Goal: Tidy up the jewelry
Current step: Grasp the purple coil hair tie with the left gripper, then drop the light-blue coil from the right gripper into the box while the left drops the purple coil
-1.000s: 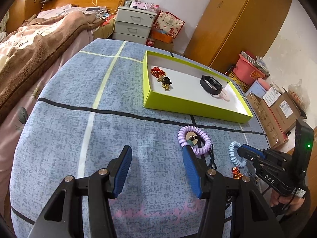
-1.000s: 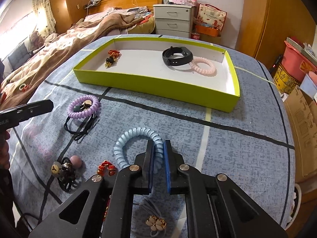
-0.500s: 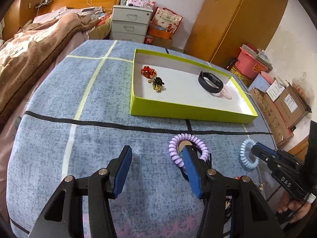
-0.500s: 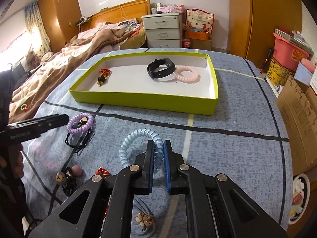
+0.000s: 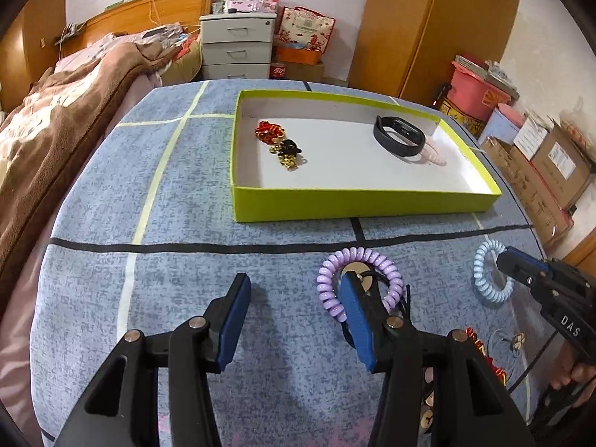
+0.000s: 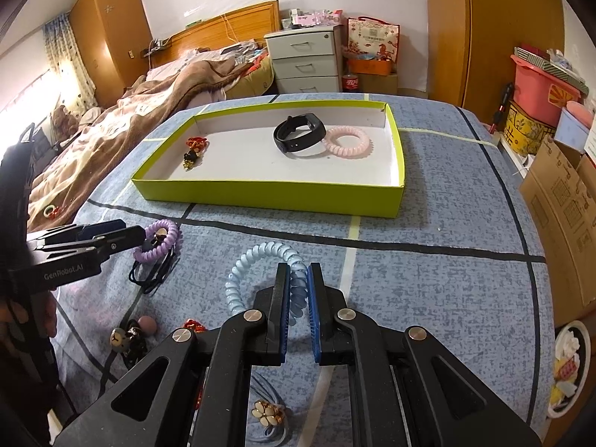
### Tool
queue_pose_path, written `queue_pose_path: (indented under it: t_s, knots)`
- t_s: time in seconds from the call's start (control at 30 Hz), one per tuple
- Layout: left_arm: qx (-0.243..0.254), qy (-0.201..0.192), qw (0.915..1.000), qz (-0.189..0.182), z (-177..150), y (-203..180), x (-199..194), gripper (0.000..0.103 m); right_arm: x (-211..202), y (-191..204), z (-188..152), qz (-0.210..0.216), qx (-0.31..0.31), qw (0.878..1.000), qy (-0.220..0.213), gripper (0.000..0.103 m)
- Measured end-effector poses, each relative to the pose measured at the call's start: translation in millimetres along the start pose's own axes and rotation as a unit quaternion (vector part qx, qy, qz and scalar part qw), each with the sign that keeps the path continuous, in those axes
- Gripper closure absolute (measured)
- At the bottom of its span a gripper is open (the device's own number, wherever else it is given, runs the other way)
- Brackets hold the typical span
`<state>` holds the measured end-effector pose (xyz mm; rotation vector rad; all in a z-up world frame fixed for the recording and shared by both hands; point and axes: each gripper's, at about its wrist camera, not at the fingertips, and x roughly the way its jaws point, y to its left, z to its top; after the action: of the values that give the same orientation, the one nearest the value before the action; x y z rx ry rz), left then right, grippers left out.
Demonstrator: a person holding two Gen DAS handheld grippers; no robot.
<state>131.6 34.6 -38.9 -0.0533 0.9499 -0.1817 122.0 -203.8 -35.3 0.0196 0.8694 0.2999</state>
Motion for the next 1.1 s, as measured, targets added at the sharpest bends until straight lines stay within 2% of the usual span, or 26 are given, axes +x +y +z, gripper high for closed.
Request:
queue_pose_path:
  t_s: [0.23, 0.27, 0.33, 0.4, 0.43, 0.63, 0.67, 0.93, 0.97, 1.03, 1.1]
  knots:
    - [0.037, 0.012, 0.9993, 0.003, 4.9, -14.7, 1.1, 0.051, -2.9, -2.4, -1.3, 0.002, 0.007, 1.000, -0.004, 0.093]
    - [0.038, 0.019, 0.9991, 0.001, 5.3, -15.3, 4.1, 0.059, -3.0, -3.3, -1.3, 0.002, 0.008, 1.000, -0.004, 0.093]
    - [0.041, 0.026, 0.9988, -0.003, 5.5, -16.2, 11.7, 0.062, -3.2, -3.1, -1.1, 0.003, 0.010, 1.000, -0.004, 0.093]
    - [0.043, 0.026, 0.9987, 0.013, 8.2, -17.9, 10.5, 0.070, -3.6, -3.1, -1.0, 0.003, 0.010, 1.000, -0.005, 0.093]
    - [0.045, 0.022, 0.9986, 0.013, 9.1, -19.7, 8.8, 0.071, -3.8, -3.4, -0.7, 0.004, 0.011, 1.000, -0.005, 0.093]
    - [0.012, 0.016, 0.9996, -0.019, 6.3, -12.6, 7.1, 0.073, -5.0, -2.8, -0.7, 0.005, 0.011, 1.000, -0.005, 0.093]
    - [0.007, 0.015, 0.9997, -0.020, 5.5, -10.6, 6.3, 0.080, -5.2, -2.7, -0.6, 0.005, 0.011, 1.000, -0.005, 0.093]
    - [-0.010, 0.011, 0.9996, -0.025, 3.1, -3.3, 3.8, 0.080, -4.7, -1.8, -0.4, 0.002, 0.015, 1.000, -0.004, 0.093]
    - [-0.015, 0.008, 0.9996, -0.024, 3.2, -2.5, 2.9, 0.082, -5.0, -1.6, -0.4, 0.001, 0.015, 1.000, -0.004, 0.093]
    - [-0.015, -0.003, 0.9996, -0.024, 4.1, -2.1, -1.9, 0.093, -5.0, -2.5, -0.5, 0.000, 0.016, 1.000, -0.005, 0.093]
    - [-0.018, -0.006, 0.9994, -0.029, 5.0, -1.0, -5.5, 0.093, -5.1, -3.0, -0.8, -0.001, 0.017, 1.000, -0.006, 0.093]
